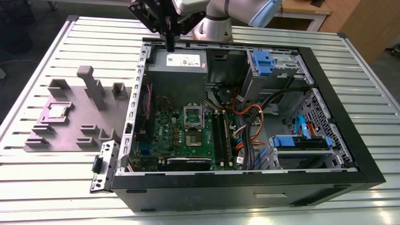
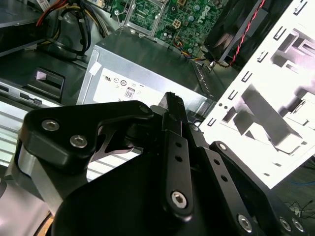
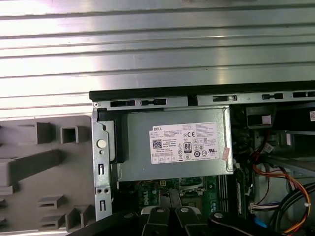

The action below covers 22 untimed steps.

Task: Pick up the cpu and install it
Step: 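Reach for the cpu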

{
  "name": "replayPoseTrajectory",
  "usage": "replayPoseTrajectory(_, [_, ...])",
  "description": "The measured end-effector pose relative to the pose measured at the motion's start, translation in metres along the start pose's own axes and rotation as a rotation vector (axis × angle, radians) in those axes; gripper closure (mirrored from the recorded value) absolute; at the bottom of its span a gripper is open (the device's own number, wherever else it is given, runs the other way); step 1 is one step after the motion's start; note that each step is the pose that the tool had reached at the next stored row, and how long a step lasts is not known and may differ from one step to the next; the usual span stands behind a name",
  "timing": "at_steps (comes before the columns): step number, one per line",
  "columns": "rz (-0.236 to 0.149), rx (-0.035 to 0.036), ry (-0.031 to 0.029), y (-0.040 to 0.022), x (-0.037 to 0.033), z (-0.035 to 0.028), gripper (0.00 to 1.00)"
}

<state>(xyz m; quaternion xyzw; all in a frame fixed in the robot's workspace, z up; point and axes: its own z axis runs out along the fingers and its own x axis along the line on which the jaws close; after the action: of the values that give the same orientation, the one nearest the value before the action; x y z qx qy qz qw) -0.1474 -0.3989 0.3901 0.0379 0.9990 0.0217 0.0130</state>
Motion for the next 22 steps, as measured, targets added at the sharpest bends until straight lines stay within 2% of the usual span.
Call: replayPoseTrajectory(22, [0.000,0.0000,-0.0001,-0.0005,0.0062,0.0000,0.89])
